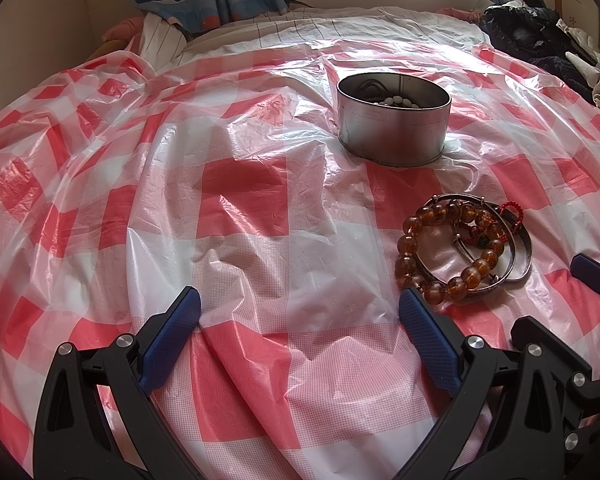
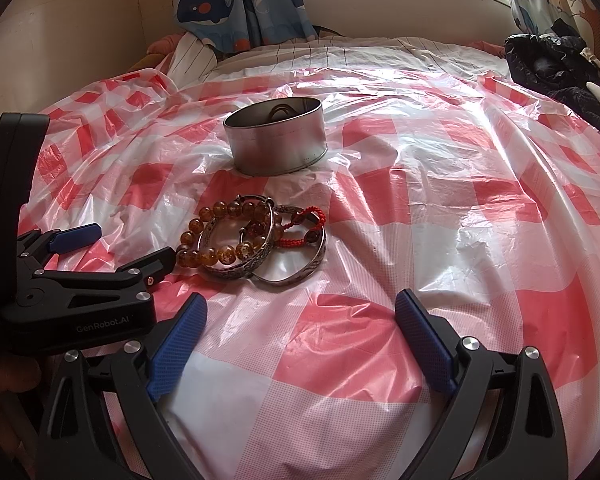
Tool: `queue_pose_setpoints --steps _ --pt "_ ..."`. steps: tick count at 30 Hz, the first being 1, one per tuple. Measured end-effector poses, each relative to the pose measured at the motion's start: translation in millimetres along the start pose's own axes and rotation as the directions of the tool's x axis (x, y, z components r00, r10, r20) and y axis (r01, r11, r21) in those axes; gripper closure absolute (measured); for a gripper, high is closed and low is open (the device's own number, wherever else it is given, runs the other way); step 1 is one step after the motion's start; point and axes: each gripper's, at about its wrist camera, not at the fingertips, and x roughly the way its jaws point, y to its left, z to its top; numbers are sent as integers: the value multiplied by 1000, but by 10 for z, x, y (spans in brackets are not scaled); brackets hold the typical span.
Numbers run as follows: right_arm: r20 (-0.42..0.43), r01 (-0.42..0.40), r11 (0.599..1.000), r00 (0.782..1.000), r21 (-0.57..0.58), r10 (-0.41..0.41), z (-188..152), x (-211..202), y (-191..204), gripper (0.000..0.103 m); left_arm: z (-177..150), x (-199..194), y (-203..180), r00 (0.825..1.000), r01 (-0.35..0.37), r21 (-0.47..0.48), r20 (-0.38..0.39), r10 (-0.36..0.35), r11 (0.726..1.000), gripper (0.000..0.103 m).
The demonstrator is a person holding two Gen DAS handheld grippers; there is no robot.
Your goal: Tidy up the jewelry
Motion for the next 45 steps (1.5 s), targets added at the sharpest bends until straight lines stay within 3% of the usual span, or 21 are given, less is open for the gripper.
queue_pose_setpoints --steps 28,34,37,39,41,45 --pt "-1 38 999 999 -33 -38 -7 22 56 11 1 -1 -7 1000 -2 1 0 2 1000 8" --pt "18 21 1000 1000 -3 -21 -2 -19 20 11 20 -198 94 993 75 -42 94 -71 996 8" --pt "37 9 1000 999 25 -10 0 -53 -37 11 94 -255 2 989 70 14 129 -72 997 8" --pt "42 3 999 999 38 -5 5 -61 -60 11 190 -230 -112 988 68 78 136 -78 995 14" --pt "44 3 999 999 40 -5 4 -66 -56 11 277 -204 -192 986 82 118 132 -97 990 27" --pt "48 2 999 999 43 -5 7 -67 -58 11 345 -47 -223 987 135 125 70 -145 983 51"
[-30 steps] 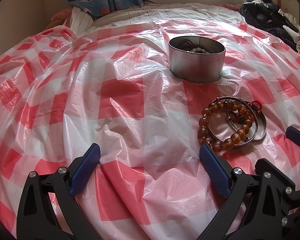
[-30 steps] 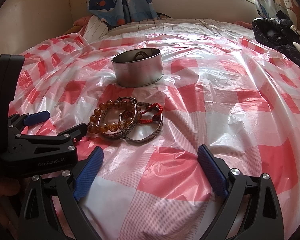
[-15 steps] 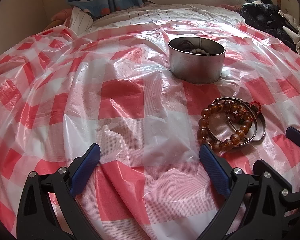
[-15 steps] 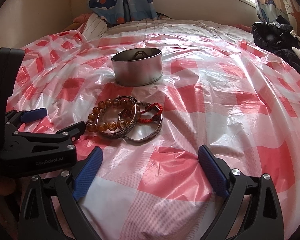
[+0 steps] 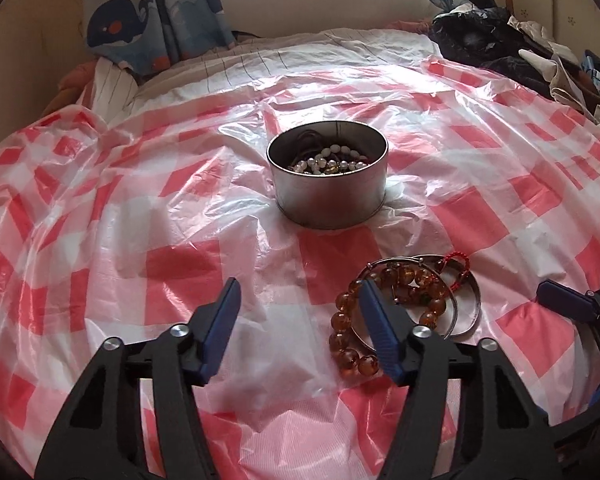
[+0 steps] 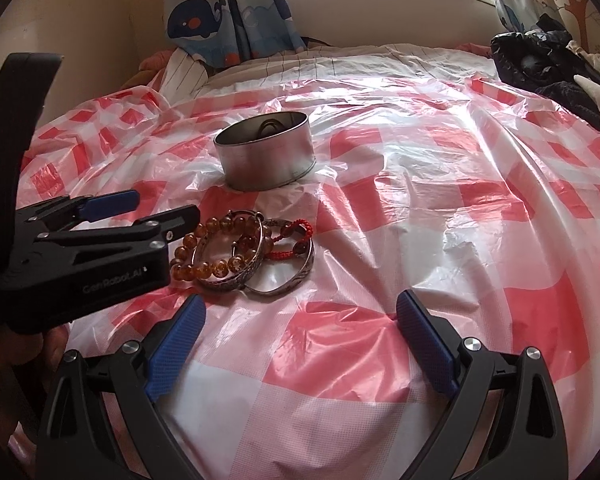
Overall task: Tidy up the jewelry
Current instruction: 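Grasp the amber bead bracelet with the left tool, then grasp a silver bangle with the right tool while the left holds the amber bracelet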
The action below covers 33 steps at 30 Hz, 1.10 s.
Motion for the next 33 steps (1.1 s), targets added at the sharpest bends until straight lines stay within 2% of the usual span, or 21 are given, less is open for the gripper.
queue_pose_setpoints --steps 1,3,6,8,14,15,16,17,19,20,21,22,26,29,33 --pt "0 0 1000 1000 1 0 2 0 -2 11 -2 53 6 1000 20 1 -22 -20 1000 57" --pt "0 0 1000 1000 0 0 3 1 -2 11 -15 104 -23 998 43 23 -38 -43 999 61" --pt "1 -2 1000 1000 2 2 2 -1 -4 11 -40 116 -94 997 68 55 -46 -65 996 76" --pt "1 -2 1000 1000 2 2 0 -3 -6 11 -62 95 -117 997 71 67 -44 -68 995 94" --pt "0 -2 1000 1000 2 2 1 -2 -8 11 -71 10 -25 983 180 -11 -45 -180 984 92" --pt "0 -2 1000 1000 2 2 1 -3 -8 11 -70 8 -22 981 189 -14 -44 -189 982 88" --pt "0 -2 1000 1000 2 2 1 -3 -7 11 -71 10 -27 982 185 -14 -43 -185 983 69" --pt "0 -3 1000 1000 2 3 2 -3 -9 11 -74 10 -41 983 180 -9 -32 -180 984 58" --pt "-1 -3 1000 1000 2 3 2 -3 -6 11 -78 43 -98 984 173 13 -41 -172 985 57" --pt "-1 -3 1000 1000 2 3 0 3 -9 11 -83 52 -120 985 171 22 -41 -170 985 60" --pt "-1 -3 1000 1000 2 3 -1 3 -10 11 -84 58 -126 985 169 24 -43 -168 985 67" --pt "-1 -3 1000 1000 2 3 -1 3 -9 11 -85 70 -115 986 162 20 -50 -160 987 92" --pt "2 -4 1000 1000 3 4 0 -2 -13 11 -81 -26 -29 983 182 -16 -30 -182 983 93" --pt "11 -9 1000 1000 13 9 -5 -22 -26 11 -57 -233 145 972 236 -86 13 -235 968 93" --pt "57 -24 1000 998 9 24 46 -142 -3 11 -54 -443 463 978 207 -156 53 -201 966 93"
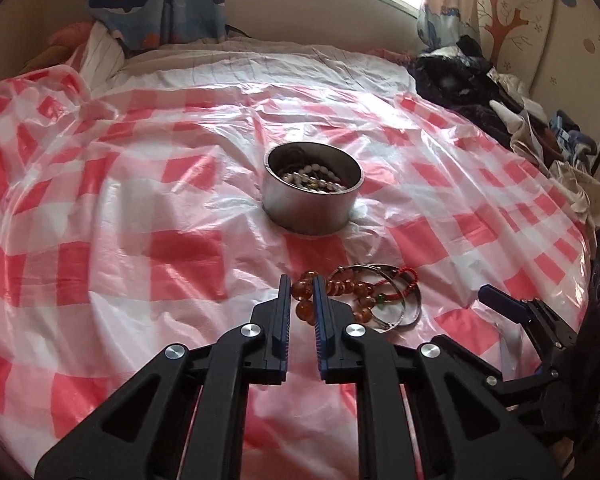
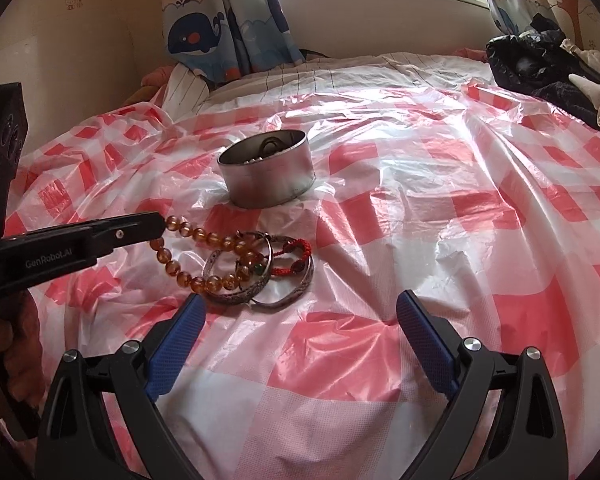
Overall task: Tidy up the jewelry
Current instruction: 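Grasp a silver bangle with the right tool while the left holds the amber bracelet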
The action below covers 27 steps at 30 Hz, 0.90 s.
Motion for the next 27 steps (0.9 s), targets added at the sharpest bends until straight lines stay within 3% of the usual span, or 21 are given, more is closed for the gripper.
queue_pose_setpoints --steps 4,8,13,14,15,18,21,27 --pt "-7 -73 994 997 -78 73 139 30 186 12 39 -26 294 998 -69 -77 -2 69 995 93" --pt "-90 -134 987 988 -87 127 318 279 233 45 34 55 285 996 -85 -66 -22 84 994 93" --pt "-189 -127 989 976 -79 111 426 582 159 57 28 114 281 995 -90 -65 -36 88 994 93" --pt "-203 -127 988 973 -86 107 428 624 163 65 23 126 287 995 -93 -65 -41 91 994 93" --pt "-222 -129 987 969 -98 105 423 668 179 80 12 135 286 995 -96 -64 -47 93 993 93" --pt "-242 -136 984 964 -118 105 399 722 197 92 -12 181 271 992 -116 -53 -65 113 992 93" --pt "-212 -142 983 970 -120 115 404 626 180 98 -31 223 270 989 -127 -49 -79 123 991 93" --pt "-145 -182 981 974 -62 172 422 349 80 98 -38 223 233 988 -140 -25 -76 138 990 93"
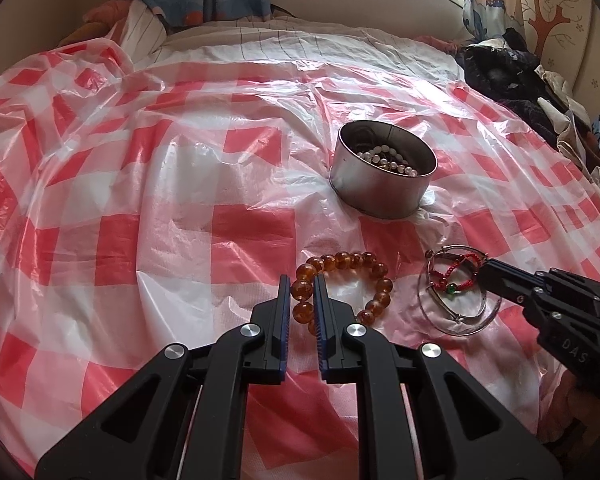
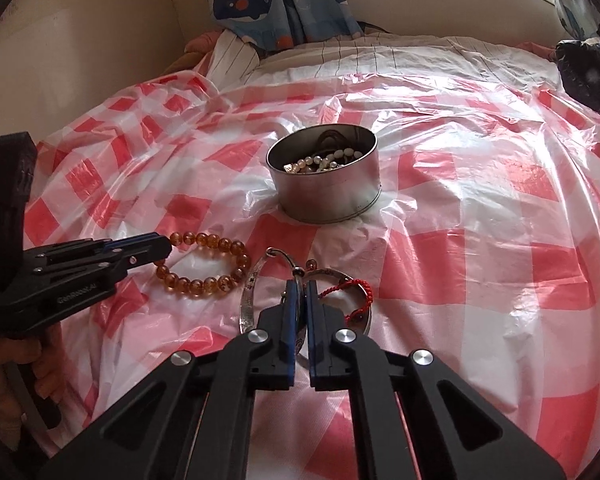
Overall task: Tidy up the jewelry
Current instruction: 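Grasp a silver bangle with the right tool while the left holds the amber bracelet, then lower the amber bracelet and silver bangle into the tin and open both tools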
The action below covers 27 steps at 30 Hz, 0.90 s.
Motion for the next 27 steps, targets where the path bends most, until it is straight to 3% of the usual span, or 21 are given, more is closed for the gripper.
queue_pose_setpoints --steps 10,14,19,27 --pt "70 -99 989 993 107 92 86 -208 -180 98 43 -116 -144 998 -41 73 48 38 997 93" --pt "84 -109 989 991 99 101 182 -217 -175 98 166 -221 -203 996 51 67 71 -55 997 93" --pt "117 -104 992 989 72 95 440 -239 -211 98 504 -394 -335 977 175 77 111 -183 982 93" --pt "144 -109 989 985 100 94 749 -120 -457 98 1215 -491 -644 951 234 133 176 -255 963 93"
